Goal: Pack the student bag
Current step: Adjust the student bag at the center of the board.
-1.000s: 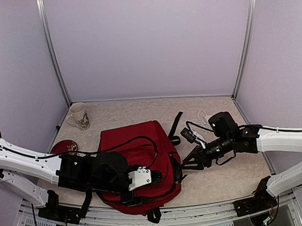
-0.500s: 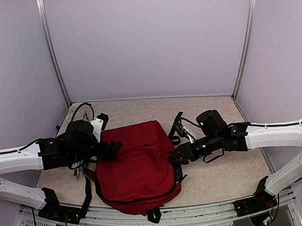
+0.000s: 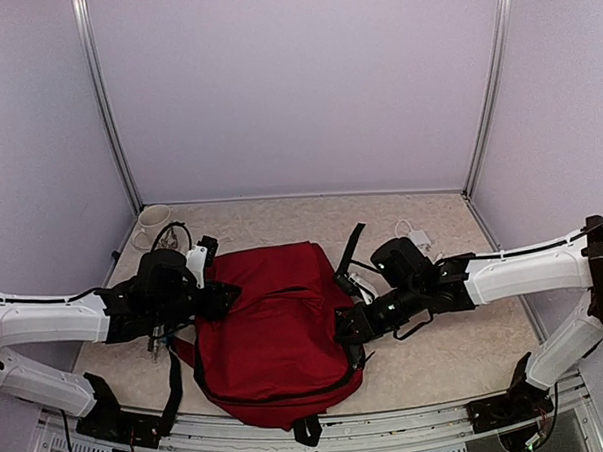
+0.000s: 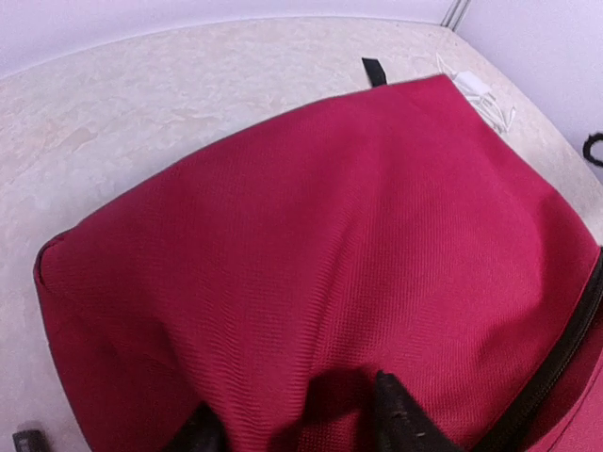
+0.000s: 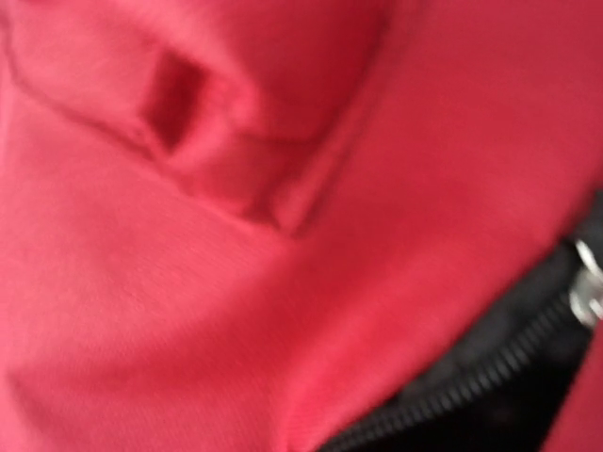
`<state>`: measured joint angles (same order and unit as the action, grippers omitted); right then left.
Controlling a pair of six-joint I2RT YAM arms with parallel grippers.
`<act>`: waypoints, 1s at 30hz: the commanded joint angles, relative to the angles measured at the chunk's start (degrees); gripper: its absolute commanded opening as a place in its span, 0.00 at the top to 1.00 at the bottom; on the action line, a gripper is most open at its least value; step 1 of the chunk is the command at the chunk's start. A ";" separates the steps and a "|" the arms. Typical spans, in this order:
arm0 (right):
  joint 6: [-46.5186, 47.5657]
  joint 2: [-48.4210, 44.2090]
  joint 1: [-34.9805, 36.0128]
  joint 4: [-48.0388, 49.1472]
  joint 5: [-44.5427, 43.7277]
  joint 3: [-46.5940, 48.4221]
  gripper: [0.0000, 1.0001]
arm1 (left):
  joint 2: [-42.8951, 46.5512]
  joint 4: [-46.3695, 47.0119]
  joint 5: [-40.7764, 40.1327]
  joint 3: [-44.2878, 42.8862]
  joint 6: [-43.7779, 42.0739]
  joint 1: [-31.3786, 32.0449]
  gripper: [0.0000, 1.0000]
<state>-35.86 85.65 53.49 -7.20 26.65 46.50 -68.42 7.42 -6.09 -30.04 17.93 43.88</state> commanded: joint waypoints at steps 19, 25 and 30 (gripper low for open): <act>10.50 -2.55 -4.81 3.94 3.82 4.09 0.70 | -18.28 16.49 4.65 -17.93 -23.29 -6.13 0.16; 7.80 -15.78 -4.18 -11.30 -1.36 2.88 0.57 | -3.47 13.13 -5.08 -12.93 -27.04 3.37 0.14; 0.54 -21.44 -0.23 -14.16 -3.07 -2.10 0.58 | 0.16 2.47 -9.98 -13.02 -29.92 19.63 0.19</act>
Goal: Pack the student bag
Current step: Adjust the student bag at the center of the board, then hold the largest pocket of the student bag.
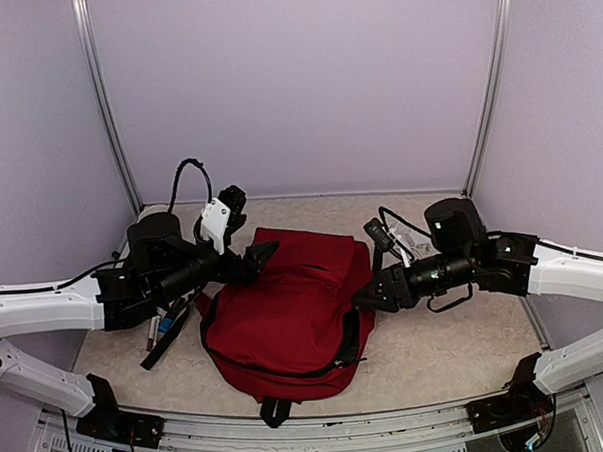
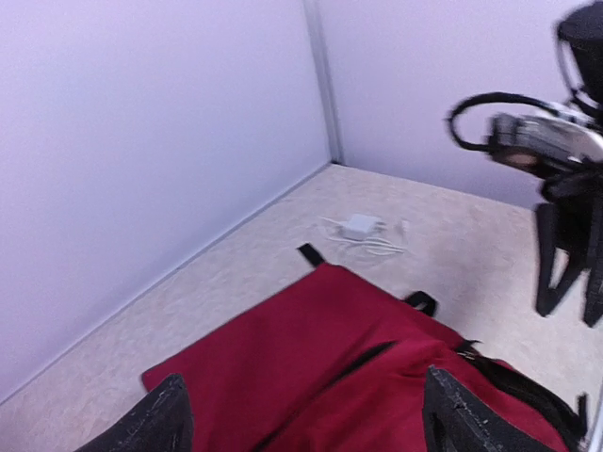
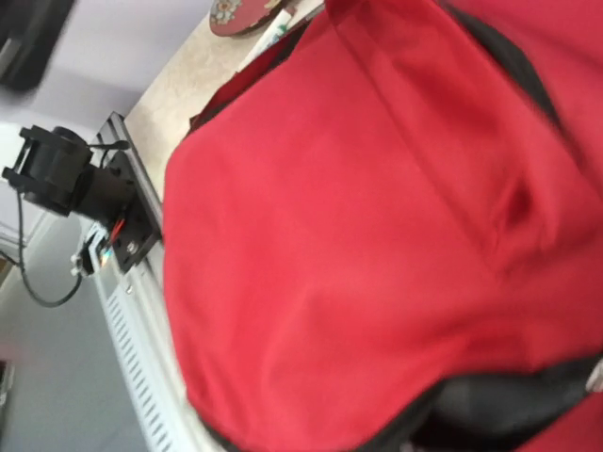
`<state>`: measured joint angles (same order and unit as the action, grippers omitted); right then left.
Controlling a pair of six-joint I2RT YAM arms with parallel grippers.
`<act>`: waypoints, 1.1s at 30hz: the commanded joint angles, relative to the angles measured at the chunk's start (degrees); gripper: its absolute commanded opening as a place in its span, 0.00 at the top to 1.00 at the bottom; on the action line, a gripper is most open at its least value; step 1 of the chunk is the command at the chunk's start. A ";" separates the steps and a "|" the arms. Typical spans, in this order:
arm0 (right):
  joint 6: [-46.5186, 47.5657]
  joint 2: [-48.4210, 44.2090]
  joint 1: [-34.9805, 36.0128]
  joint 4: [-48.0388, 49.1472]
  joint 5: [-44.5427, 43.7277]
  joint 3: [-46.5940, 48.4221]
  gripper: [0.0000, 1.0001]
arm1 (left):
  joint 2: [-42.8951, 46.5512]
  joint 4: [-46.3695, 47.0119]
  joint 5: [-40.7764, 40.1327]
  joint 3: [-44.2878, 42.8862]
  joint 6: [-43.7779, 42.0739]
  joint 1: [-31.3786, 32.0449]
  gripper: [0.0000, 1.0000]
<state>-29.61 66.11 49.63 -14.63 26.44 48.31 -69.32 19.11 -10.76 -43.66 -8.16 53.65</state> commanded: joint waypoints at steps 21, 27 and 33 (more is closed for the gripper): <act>7.66 4.61 18.50 -3.79 -14.38 -2.41 0.59 | -6.66 -21.07 -4.56 2.99 -7.24 29.84 0.28; 9.38 1.60 18.49 -3.69 -17.46 -4.35 0.63 | -8.56 -20.35 -7.54 2.91 -8.20 29.91 0.35; -3.12 -4.19 20.97 6.44 -20.27 -13.11 0.67 | -10.94 -20.17 -9.70 2.31 -8.43 30.07 0.52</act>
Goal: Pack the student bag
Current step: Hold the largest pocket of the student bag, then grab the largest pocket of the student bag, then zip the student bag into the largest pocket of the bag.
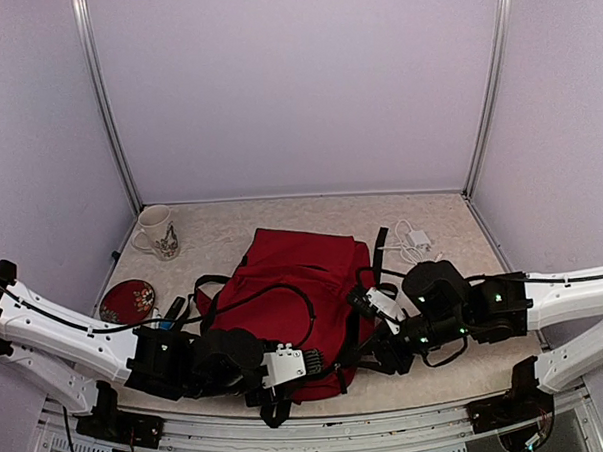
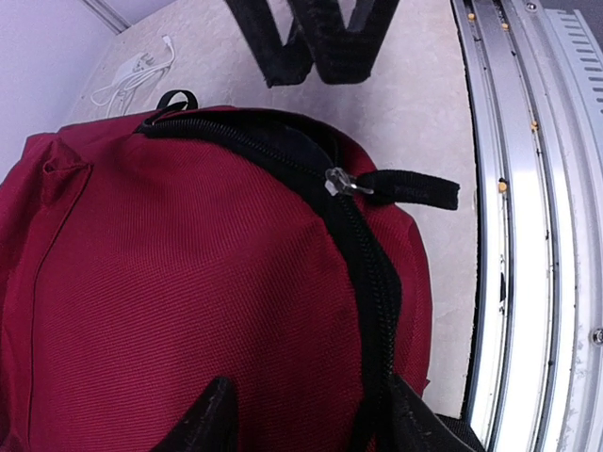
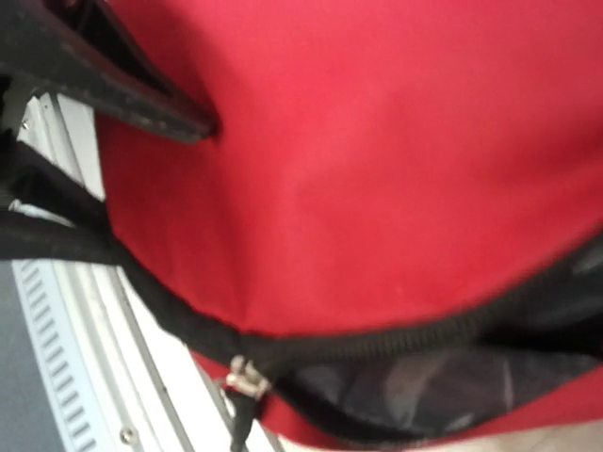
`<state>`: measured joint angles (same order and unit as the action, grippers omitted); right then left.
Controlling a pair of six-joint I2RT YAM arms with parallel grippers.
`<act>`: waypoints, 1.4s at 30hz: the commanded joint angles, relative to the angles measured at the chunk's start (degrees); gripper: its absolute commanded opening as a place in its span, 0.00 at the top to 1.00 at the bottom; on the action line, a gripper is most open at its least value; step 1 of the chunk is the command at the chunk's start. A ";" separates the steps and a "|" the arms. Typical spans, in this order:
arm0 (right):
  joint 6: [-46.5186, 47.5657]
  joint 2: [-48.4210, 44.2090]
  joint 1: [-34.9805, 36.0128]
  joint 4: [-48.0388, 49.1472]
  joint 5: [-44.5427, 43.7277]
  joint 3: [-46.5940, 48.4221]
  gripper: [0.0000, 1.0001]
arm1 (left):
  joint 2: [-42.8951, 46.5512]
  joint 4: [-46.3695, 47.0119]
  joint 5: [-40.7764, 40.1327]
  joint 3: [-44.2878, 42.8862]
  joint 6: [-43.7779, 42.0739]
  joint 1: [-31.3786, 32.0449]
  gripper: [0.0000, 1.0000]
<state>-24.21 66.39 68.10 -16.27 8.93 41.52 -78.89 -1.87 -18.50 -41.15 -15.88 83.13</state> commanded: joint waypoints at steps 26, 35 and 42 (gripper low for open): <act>-22.47 11.70 11.05 36.05 -10.34 -14.07 0.66 | 0.31 3.67 -2.27 0.45 -1.01 0.80 1.00; -22.25 3.76 4.50 32.45 1.81 -14.58 1.00 | 1.19 2.29 -0.42 1.37 -0.47 0.89 1.00; -22.33 -9.41 -12.70 14.79 15.19 -14.47 1.00 | 2.04 1.99 0.97 3.81 0.14 0.97 1.00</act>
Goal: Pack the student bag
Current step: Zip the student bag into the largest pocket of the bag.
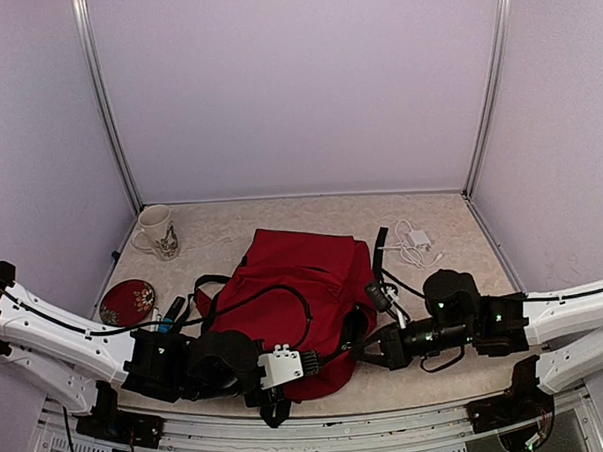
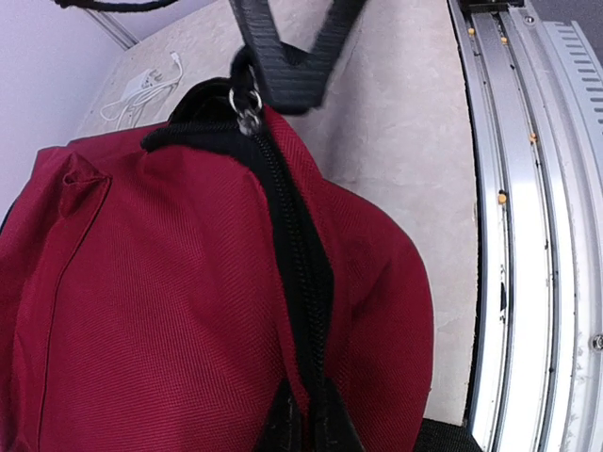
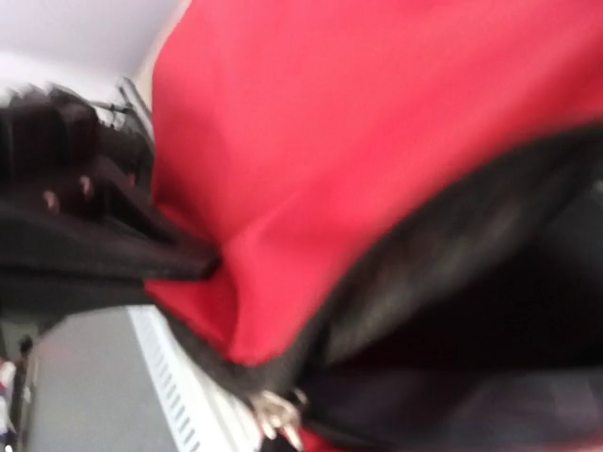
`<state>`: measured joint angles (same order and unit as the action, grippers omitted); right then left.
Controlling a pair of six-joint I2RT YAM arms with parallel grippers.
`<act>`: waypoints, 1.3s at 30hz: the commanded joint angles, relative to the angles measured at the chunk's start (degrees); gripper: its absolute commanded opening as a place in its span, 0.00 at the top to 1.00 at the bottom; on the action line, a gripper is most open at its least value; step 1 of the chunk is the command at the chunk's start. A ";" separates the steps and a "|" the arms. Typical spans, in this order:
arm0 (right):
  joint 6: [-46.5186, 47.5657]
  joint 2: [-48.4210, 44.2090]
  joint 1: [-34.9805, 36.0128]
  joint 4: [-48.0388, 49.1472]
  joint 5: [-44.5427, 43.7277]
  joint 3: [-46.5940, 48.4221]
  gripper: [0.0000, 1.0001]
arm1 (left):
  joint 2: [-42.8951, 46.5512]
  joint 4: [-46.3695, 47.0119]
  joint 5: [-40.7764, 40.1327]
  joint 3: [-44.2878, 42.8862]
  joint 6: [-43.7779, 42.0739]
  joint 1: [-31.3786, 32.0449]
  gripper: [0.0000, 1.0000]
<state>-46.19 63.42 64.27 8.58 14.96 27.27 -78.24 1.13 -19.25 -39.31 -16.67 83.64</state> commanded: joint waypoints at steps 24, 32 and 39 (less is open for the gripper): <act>29.43 16.00 -40.42 -35.85 -7.70 25.51 1.00 | 2.83 -8.42 9.82 1.79 2.86 2.66 1.00; 32.75 23.42 -44.51 -35.29 -10.03 31.49 1.00 | 4.74 -7.98 11.80 2.41 4.21 3.39 1.00; 34.42 18.32 -42.74 -33.19 12.53 26.49 0.96 | 4.95 -5.35 12.72 0.13 5.52 3.47 0.54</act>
<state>-11.97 85.43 27.88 -31.14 33.41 55.64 -75.37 3.77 -16.19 -39.20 -12.73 83.68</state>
